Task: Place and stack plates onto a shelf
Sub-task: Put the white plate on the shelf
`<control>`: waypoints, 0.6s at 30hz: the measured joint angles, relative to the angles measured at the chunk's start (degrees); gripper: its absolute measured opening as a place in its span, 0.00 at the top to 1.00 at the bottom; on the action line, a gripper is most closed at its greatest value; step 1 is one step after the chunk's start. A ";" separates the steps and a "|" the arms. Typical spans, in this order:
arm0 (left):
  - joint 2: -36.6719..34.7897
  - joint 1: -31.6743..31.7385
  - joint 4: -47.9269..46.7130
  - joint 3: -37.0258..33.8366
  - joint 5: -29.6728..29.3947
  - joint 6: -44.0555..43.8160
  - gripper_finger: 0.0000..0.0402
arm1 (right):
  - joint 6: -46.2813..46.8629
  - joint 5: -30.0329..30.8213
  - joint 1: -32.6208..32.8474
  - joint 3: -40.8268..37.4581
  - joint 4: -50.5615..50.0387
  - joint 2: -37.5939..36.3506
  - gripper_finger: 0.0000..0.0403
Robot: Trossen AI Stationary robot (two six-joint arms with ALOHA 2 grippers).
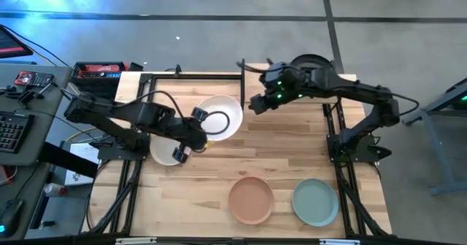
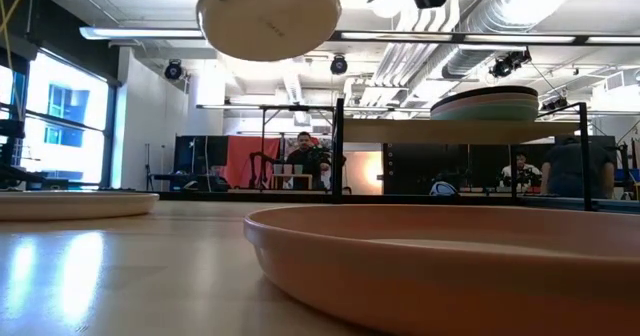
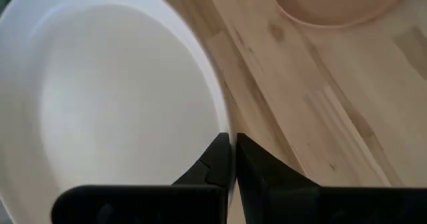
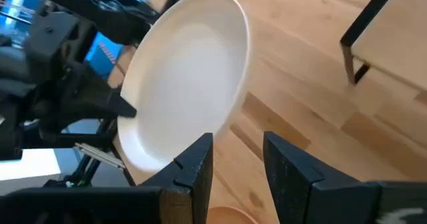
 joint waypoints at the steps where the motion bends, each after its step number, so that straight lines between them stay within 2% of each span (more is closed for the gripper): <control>1: 0.33 -0.38 0.08 0.02 -0.02 0.25 0.99 | 0.23 0.00 0.26 0.00 0.00 0.65 0.72; 11: 5.45 -5.08 -0.69 -0.05 -4.67 1.47 0.99 | 4.66 1.66 3.74 0.00 -2.28 6.53 0.72; 18: 7.83 -7.56 -1.04 -0.05 -6.23 1.47 0.99 | 6.85 3.87 5.51 -0.02 -2.89 7.93 0.72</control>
